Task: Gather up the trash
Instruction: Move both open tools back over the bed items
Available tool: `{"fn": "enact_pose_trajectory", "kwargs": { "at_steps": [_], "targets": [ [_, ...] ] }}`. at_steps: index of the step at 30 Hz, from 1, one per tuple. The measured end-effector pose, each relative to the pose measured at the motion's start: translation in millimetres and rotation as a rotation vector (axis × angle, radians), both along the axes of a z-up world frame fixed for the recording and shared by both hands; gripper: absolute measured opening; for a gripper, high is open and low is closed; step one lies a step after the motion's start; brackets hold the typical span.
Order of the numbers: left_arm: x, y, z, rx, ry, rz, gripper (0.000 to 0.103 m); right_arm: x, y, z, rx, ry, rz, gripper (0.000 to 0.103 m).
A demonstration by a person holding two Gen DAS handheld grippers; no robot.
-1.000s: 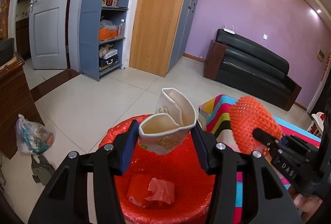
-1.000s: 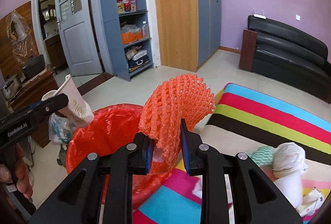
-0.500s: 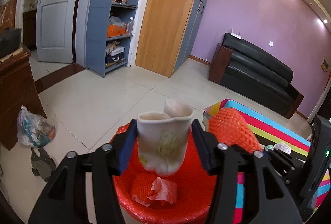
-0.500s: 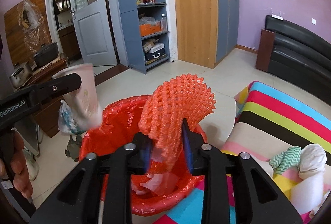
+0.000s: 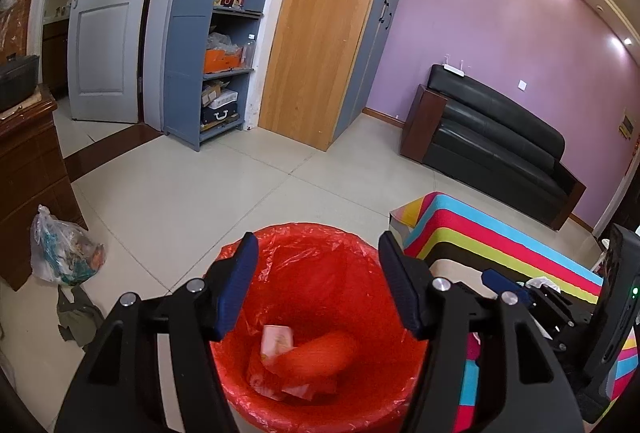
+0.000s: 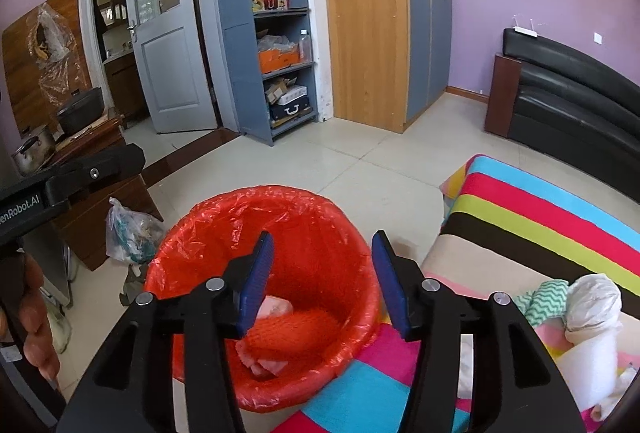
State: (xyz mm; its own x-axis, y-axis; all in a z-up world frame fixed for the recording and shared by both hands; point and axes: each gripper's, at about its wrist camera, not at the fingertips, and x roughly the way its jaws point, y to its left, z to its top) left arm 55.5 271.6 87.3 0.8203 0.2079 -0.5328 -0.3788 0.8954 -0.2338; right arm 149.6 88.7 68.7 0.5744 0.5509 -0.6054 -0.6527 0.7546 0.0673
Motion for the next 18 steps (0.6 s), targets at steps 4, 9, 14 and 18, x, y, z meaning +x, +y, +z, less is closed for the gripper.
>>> {"fn": "enact_pose_trajectory", "kwargs": {
  "at_steps": [4,9,14,18],
  "targets": [
    [3,-6,0,0.005,-0.002,-0.011,0.06,2,-11,3,0.004,-0.004,-0.019,0.052],
    [8,-12,-2,0.009,0.0,-0.028,0.06,2,-26,8,0.007,-0.019,-0.042,0.054],
    [14,-24,-3,0.011,-0.002,-0.046,0.06,7,-52,11,0.006,-0.03,-0.082,0.055],
    [22,-36,-4,0.017,0.001,-0.064,0.06,9,-73,12,0.0,-0.039,-0.109,0.055]
  ]
}}
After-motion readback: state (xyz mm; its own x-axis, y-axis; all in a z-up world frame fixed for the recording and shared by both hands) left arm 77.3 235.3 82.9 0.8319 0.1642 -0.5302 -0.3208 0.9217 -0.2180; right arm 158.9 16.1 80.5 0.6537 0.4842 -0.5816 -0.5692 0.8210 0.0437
